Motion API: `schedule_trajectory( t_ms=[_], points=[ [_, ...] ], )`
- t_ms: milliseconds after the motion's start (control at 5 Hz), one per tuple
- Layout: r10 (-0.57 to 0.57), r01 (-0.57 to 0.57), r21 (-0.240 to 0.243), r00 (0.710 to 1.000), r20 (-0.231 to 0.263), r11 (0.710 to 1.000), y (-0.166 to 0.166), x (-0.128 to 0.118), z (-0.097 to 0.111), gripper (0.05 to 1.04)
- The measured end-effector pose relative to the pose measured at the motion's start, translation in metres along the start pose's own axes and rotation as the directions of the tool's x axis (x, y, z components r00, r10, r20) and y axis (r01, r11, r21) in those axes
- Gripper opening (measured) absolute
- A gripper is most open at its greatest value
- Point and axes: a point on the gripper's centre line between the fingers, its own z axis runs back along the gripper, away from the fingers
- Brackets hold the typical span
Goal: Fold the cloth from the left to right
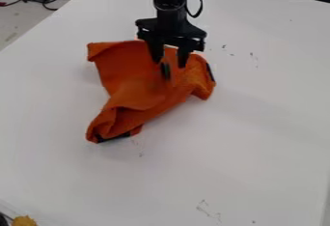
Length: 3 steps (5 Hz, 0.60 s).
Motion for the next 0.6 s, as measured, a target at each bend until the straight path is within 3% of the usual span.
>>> schedule_trajectory(
  t_ms=[200,600],
  points=[
    [-0.048,0.048,0.012,0.999,-0.013,0.999,0.001,0.008,0.006,1.017],
    [-0.177,0.177,0.024,0.984,-0.022,0.984,-0.006,0.02,0.022,1.007]
  ],
)
